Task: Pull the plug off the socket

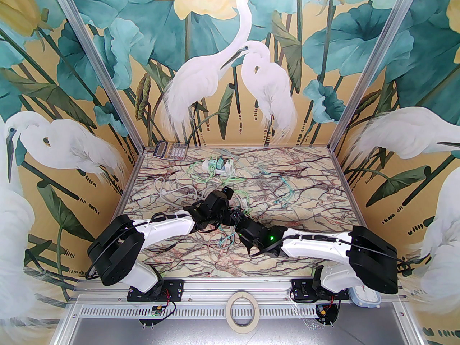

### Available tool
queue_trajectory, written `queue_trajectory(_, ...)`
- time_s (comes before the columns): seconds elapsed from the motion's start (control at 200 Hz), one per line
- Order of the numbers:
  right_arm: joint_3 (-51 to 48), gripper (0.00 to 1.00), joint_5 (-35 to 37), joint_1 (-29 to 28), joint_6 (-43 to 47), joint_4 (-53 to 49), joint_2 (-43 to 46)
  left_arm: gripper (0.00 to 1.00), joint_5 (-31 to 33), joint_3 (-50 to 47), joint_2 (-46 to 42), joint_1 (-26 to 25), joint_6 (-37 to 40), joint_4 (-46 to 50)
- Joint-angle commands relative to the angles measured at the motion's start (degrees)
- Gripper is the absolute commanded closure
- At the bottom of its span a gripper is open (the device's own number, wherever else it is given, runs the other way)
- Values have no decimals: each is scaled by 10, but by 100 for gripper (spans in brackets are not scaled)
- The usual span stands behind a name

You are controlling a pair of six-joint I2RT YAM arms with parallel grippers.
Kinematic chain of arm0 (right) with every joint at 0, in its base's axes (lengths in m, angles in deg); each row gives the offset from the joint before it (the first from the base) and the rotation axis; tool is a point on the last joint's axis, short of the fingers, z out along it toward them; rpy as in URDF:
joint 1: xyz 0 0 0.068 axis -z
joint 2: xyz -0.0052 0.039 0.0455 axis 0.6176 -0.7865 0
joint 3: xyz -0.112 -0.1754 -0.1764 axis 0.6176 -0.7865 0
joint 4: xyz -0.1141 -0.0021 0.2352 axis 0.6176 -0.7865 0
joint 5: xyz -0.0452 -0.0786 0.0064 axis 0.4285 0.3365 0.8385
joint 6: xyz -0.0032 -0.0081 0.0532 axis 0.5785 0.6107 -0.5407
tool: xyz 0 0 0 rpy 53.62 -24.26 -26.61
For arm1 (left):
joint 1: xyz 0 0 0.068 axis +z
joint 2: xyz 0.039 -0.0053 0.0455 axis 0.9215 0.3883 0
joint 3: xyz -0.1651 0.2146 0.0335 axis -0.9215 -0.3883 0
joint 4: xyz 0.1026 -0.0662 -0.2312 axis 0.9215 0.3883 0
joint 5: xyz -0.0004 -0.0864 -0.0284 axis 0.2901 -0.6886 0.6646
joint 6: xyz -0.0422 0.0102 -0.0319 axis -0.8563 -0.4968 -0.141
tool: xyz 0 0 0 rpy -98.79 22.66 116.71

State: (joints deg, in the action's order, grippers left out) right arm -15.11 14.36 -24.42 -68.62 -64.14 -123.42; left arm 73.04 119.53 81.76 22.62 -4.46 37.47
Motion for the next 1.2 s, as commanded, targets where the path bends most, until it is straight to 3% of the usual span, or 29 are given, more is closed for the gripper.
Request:
queue_trajectory(0.0,0,83,-38,23,5,67,32,36,12,-11,42,-20,21,74)
queue_trajectory(0.14,-32,83,-145,88,-31,91,101,36,17,-9,46,-25,23,76)
queue_trajectory(0.22,-39,83,-162,104,-32,92,128,36,19,-8,49,-27,24,76)
queue_trajectory(0.42,-19,83,-154,101,-19,60,105,37,22,-5,54,-31,22,75)
queue_trajectory(0.54,-4,83,-89,60,0,47,73,37,26,-5,55,-34,23,77)
queue_trajectory(0.635,3,83,-83,53,-4,45,60,37,29,-4,53,-34,21,79)
queue_trajectory(1.19,-10,80,-30,53,-12,-37,192,35,41,10,39,-34,4,78)
